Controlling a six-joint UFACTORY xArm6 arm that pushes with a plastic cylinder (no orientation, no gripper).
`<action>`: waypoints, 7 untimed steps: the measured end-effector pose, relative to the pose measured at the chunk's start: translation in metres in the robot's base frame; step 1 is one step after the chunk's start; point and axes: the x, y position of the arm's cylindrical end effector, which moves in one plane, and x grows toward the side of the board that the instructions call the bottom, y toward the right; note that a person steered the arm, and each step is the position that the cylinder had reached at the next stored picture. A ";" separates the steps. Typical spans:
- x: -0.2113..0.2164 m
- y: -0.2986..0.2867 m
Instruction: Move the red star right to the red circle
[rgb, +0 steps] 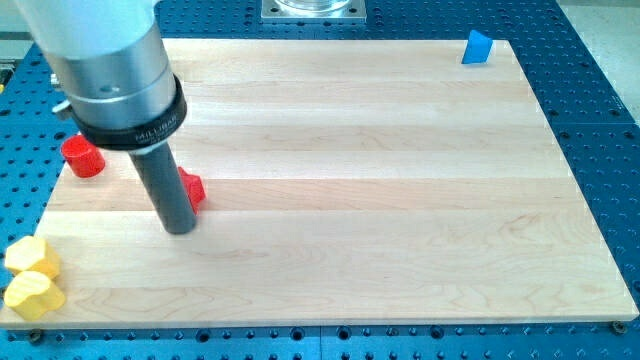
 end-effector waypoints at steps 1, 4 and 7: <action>0.004 0.048; -0.041 -0.041; -0.010 -0.094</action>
